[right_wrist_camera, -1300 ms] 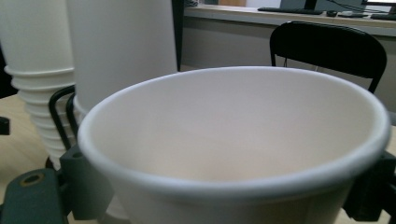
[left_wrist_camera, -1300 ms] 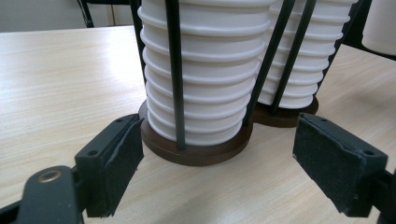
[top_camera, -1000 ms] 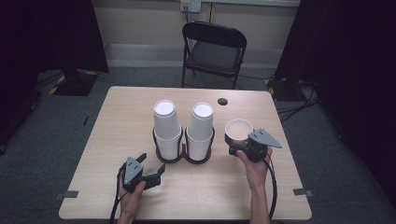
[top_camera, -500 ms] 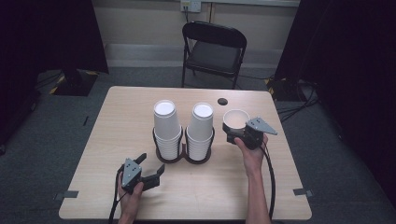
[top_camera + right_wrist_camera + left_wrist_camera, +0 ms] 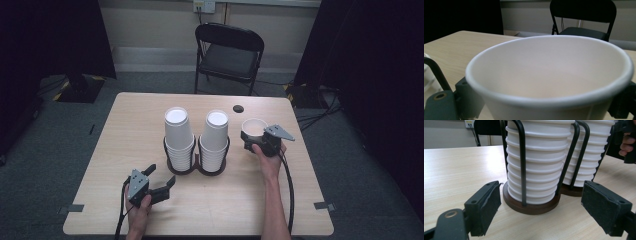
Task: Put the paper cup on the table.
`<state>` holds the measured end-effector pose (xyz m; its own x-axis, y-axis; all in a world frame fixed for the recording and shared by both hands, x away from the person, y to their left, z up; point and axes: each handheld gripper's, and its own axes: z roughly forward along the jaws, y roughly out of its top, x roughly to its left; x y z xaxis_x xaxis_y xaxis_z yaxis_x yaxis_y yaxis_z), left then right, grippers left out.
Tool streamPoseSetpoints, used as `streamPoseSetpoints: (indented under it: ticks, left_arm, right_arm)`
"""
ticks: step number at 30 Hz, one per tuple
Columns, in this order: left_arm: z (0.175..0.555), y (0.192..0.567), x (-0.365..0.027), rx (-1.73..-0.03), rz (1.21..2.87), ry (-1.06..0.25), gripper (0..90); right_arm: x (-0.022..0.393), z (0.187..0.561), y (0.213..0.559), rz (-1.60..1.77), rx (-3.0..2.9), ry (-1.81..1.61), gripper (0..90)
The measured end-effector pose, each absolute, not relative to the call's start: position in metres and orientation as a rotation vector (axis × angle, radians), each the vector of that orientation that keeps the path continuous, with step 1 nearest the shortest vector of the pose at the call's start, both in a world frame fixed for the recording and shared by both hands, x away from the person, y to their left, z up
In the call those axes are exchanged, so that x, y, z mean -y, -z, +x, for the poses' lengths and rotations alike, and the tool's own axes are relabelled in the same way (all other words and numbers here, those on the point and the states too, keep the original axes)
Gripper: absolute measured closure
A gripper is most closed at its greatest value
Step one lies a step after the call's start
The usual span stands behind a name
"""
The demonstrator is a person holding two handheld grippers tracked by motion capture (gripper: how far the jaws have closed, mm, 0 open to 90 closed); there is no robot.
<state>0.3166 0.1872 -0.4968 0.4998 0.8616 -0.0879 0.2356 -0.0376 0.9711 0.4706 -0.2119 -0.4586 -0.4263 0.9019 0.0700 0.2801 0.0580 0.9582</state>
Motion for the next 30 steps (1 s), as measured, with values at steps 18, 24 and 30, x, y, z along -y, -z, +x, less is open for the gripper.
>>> streamPoseSetpoints:
  ticks: [18, 24, 30]
  left_arm:
    - [0.316, 0.497, -0.187, -0.963, 1.573, -0.668, 17.0]
    - [0.316, 0.497, -0.187, -0.963, 1.571, -0.671, 17.0]
    - [0.316, 0.497, -0.187, -0.967, 1.572, -0.671, 17.1]
  right_arm:
    - [0.205, 0.472, 0.474, 1.178, -1.839, -1.376, 9.8]
    - [0.208, 0.468, 0.476, 1.215, -1.846, -1.363, 9.4]
    - [0.209, 0.466, 0.480, 1.221, -1.855, -1.333, 11.1]
